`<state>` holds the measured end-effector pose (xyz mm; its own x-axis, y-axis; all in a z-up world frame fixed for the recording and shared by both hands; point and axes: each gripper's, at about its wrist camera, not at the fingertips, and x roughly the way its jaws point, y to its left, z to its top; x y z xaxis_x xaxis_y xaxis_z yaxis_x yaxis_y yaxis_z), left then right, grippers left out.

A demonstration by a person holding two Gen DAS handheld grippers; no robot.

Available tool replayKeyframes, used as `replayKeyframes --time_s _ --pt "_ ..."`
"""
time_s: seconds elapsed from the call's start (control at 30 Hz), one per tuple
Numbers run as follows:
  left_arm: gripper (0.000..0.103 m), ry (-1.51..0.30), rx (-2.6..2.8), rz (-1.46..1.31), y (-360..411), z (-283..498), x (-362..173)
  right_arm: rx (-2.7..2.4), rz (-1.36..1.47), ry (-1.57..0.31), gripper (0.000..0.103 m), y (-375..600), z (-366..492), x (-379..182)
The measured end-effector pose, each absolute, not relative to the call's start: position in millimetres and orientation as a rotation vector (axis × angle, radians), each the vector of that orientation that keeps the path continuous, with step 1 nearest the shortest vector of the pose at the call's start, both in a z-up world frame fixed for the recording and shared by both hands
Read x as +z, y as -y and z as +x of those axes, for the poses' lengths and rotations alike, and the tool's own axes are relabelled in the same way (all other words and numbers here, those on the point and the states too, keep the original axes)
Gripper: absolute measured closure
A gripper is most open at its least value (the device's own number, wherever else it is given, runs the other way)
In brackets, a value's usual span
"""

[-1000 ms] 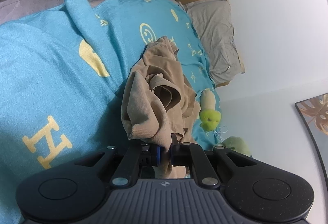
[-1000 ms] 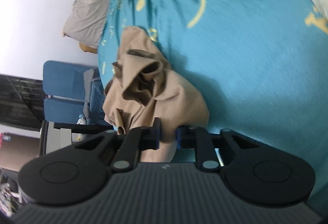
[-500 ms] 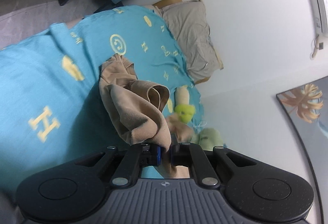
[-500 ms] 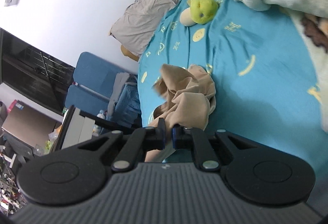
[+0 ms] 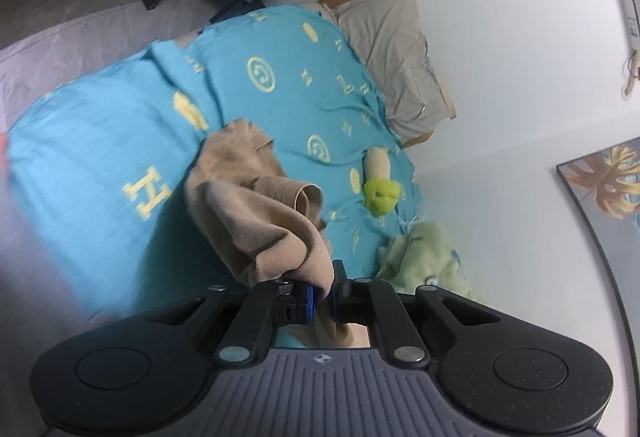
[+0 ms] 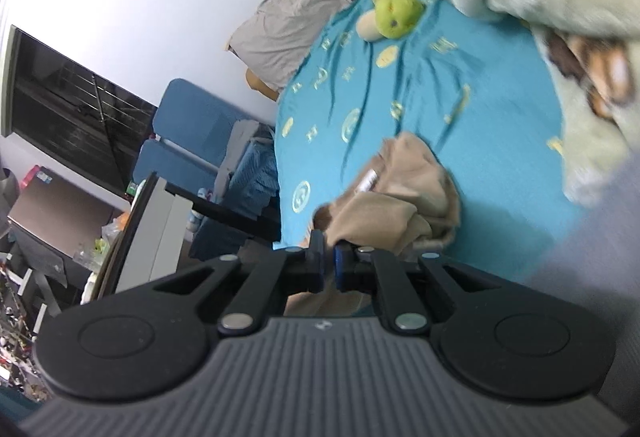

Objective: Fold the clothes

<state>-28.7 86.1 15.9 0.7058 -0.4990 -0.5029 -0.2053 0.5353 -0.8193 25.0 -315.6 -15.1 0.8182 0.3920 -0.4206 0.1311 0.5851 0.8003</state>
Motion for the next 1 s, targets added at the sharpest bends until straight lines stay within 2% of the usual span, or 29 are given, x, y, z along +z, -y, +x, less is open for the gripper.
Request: replayKeyframes --time_s 0.23,0.5,0.67,0.87,0.93,0.97,1.0 --pt "0.094 -0.806 -0.152 -0.961 -76.2 71.0 9.0 0.112 0.941 -0.675 0.095 310.7 127.7 -23.1" --pt "0.093 -0.867 -0.185 -0.77 -63.4 192.0 -58.4 0.051 0.91 -0.79 0.094 308.5 224.6 -86.1" --pt "0.092 -0.926 -0.195 -0.698 -58.2 221.9 -104.5 0.036 0.957 -0.882 0.094 316.5 252.9 -126.9" --pt "0.091 -0.935 -0.19 -0.607 -47.2 232.6 -107.5 0.033 0.855 -0.906 0.093 306.2 263.0 -131.5" --pt "0.084 -0.923 -0.204 -0.572 -43.1 229.3 -102.8 0.036 0.813 -0.901 0.092 301.5 261.9 -128.2" --pt "0.071 -0.914 -0.22 -0.557 -40.6 227.1 -98.5 0.038 0.796 -0.897 0.091 299.8 260.4 -125.7" --pt "0.054 -0.9 -0.244 -0.536 -36.8 223.6 -91.3 0.047 0.779 -0.883 0.089 298.0 258.0 -121.8"
